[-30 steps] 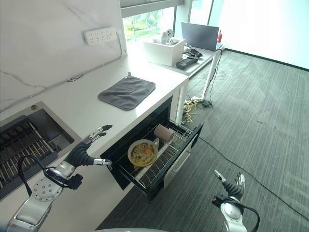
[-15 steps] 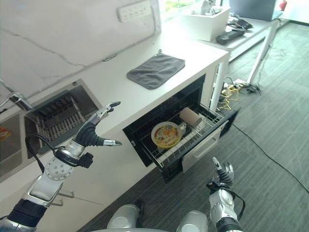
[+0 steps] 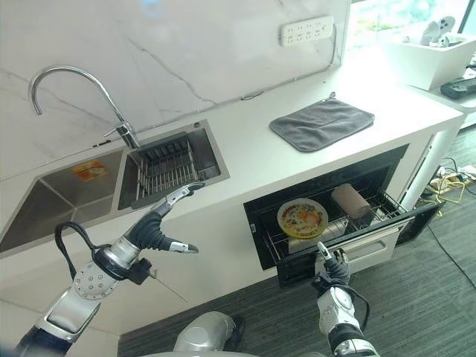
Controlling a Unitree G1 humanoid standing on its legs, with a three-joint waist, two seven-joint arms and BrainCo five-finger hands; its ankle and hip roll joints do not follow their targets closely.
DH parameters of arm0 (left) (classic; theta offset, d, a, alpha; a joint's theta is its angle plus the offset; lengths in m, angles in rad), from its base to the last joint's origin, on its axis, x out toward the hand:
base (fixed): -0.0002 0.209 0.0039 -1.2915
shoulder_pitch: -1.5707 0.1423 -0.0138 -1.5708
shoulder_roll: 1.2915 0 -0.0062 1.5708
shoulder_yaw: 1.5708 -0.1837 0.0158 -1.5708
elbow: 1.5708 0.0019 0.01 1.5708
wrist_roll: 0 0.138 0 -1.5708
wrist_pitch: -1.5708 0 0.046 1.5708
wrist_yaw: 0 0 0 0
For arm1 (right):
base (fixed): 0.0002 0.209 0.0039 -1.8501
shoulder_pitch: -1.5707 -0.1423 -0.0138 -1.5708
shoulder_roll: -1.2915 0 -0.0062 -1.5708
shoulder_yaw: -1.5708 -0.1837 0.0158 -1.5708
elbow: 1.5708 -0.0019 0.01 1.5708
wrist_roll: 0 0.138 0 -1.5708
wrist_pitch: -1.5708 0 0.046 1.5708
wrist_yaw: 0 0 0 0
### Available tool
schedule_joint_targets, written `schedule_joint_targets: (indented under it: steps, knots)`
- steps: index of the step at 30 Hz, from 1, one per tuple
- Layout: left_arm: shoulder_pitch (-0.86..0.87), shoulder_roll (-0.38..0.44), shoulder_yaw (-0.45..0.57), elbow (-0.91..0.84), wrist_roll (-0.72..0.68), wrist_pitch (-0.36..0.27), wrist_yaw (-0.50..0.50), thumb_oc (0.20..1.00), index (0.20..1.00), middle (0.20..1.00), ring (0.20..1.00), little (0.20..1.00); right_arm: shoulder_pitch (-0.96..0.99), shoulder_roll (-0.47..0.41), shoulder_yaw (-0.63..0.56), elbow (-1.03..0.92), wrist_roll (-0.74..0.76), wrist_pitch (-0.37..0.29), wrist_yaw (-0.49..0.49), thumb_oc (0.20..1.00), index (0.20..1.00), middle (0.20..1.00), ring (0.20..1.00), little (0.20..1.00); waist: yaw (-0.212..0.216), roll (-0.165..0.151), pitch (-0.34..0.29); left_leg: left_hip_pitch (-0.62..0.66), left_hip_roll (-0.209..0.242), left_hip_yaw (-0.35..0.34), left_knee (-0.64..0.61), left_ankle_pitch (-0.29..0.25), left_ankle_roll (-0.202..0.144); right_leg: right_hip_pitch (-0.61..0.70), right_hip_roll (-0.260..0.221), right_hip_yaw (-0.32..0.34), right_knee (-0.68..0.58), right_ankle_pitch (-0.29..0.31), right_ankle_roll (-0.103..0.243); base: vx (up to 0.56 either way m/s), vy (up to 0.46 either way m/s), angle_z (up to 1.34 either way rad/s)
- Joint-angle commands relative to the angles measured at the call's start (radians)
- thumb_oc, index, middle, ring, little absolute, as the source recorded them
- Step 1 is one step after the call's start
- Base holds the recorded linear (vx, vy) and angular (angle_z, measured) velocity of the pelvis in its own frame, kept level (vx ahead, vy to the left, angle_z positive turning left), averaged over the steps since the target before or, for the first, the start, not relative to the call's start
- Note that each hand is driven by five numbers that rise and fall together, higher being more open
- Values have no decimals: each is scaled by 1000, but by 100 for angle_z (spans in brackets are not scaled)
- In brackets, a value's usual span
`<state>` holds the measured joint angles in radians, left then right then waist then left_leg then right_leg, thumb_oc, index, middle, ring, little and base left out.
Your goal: Place the dishes in the dishwasher.
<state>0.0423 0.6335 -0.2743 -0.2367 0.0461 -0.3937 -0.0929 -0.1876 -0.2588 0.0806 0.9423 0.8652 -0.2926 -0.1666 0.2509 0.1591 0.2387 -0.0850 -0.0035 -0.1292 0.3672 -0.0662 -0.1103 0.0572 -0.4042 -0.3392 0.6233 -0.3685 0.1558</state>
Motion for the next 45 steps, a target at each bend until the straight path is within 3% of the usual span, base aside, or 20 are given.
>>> schedule_joint_targets:
  steps: [1, 6, 14, 20, 22, 33, 45]
  knots:
    - [4, 45, 21, -106, -57, -29, -14, 1000, 1000, 1000, 1000, 1000, -131, 42, 66, -87, -51, -35, 37, 1000, 1000, 1000, 1000, 1000, 17, -10, -17, -29, -12, 19, -24, 22, 53, 32, 114, -33, 7, 65, -114, 211, 33, 18]
    - [25, 80, 19, -135, -53, -18, -55, 1000, 1000, 1000, 1000, 1000, -144, 37, 56, -81, -45, -25, 29, 1000, 1000, 1000, 1000, 1000, 45, -34, -12, -33, -30, -6, -20, 15, 70, 45, 114, -48, -32, 97, -102, 213, 31, 10]
    - [-53, 194, -7, -162, -83, -1, -62, 1000, 1000, 1000, 1000, 1000, -269, -34, 39, 30, 30, -17, 121, 1000, 1000, 1000, 1000, 1000, 107, -69, -9, -58, -59, -51, -89, 33, 107, 49, 107, -45, -266, 246, -41, 166, 9, 2]
    - [-251, 251, -44, -119, -84, -24, 5, 1000, 1000, 1000, 1000, 1000, -495, -100, 41, 123, 87, -58, 177, 1000, 1000, 1000, 1000, 1000, 143, -87, 67, -191, -73, -40, -66, 39, 112, -6, 76, -47, -404, 352, -4, -163, -48, 7]
    - [-329, 261, -50, -92, -50, -19, 31, 1000, 1000, 1000, 1000, 1000, -582, -122, 49, 149, 112, -76, 209, 1000, 1000, 1000, 1000, 1000, 148, -107, 107, -252, -66, -23, -34, 32, 109, -36, 68, -45, -437, 388, 3, -175, -120, -1]
    - [-512, 325, -43, 5, -52, -23, 65, 1000, 1000, 1000, 1000, 1000, -808, -176, 119, 154, 108, -117, 251, 1000, 1000, 1000, 1000, 1000, 152, -140, 170, -355, -21, -1, -38, 57, 86, -99, 60, -24, -555, 478, 27, -80, -52, -11]
    - [-542, 358, -5, 45, -73, -56, 51, 1000, 1000, 1000, 1000, 1000, -862, -191, 142, 143, 89, -121, 224, 1000, 1000, 1000, 1000, 1000, 149, -147, 185, -350, -3, 14, -57, 61, 80, -117, 57, -18, -578, 505, 35, -23, -27, -1]
